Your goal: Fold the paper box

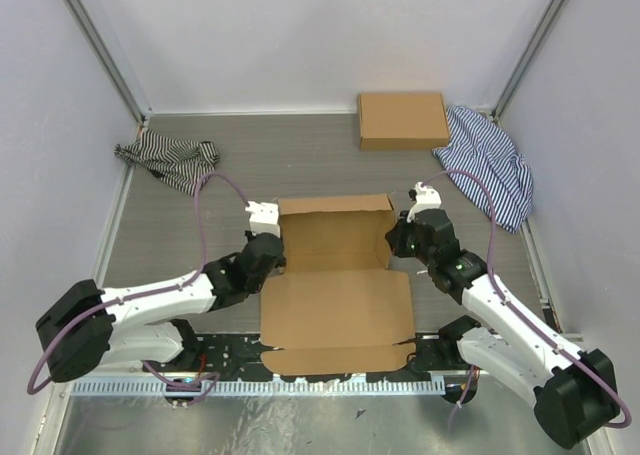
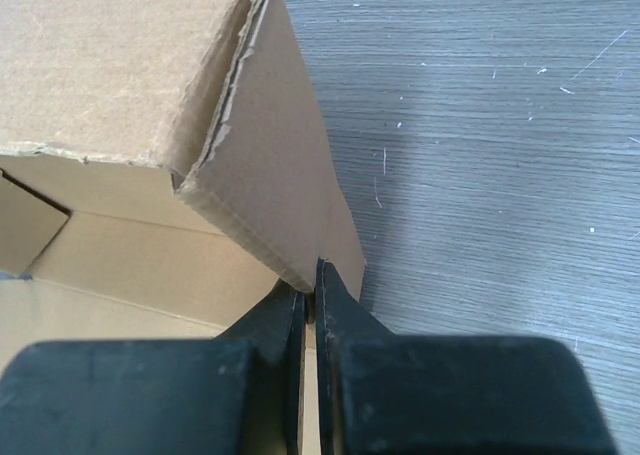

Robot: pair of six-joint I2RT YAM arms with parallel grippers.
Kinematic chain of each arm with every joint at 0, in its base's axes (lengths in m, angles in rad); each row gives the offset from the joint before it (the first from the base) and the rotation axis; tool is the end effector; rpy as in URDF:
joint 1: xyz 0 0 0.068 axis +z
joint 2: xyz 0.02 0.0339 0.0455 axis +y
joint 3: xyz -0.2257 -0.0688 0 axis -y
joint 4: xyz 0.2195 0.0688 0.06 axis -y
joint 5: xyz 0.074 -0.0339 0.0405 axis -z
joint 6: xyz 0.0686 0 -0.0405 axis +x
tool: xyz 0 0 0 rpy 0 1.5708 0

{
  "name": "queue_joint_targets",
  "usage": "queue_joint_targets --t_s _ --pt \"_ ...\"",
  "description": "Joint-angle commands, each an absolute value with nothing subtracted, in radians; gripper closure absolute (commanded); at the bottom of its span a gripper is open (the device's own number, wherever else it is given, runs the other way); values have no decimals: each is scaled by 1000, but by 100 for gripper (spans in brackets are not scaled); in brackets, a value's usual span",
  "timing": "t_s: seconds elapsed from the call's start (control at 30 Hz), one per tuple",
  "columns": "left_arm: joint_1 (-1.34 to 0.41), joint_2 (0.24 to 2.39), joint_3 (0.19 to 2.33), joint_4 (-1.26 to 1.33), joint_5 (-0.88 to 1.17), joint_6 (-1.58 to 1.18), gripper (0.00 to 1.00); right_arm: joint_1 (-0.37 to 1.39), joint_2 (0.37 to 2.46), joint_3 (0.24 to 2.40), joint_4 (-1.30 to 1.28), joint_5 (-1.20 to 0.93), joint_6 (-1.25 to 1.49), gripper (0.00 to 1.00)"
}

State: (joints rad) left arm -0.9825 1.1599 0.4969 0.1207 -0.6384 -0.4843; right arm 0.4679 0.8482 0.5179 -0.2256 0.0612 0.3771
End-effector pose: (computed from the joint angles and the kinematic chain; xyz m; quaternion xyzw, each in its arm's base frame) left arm 0.1729 -0.1856 0.1660 0.0542 0.8392 -0.1097 0.5299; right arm 0.1972 0.0950 0.1932 -0.0248 0.8734 0.1748 0.4540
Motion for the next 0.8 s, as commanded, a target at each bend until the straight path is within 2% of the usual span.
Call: queue_joint_targets --t_s 0.0,0.1,0.4,0.6,0.7,0.77 --pt "-1003 1195 586 24 -842 -479 100 477 817 546 -250 43 422 99" --pt "-1029 1226 650 -80 -939 -491 100 479 826 551 -262 60 418 99" --pt "-1115 1359 804 -297 -1046 -472 100 485 896 582 -266 79 406 94" --pt "-1136 1356 814 -310 -1008 -489 100 485 961 633 -278 89 381 70" --pt "-1147 1340 808 -313 -1002 -498 100 485 993 638 -261 84 372 63" --pt "-1158 1324 803 -313 -1003 -500 100 485 1014 631 -243 81 368 62"
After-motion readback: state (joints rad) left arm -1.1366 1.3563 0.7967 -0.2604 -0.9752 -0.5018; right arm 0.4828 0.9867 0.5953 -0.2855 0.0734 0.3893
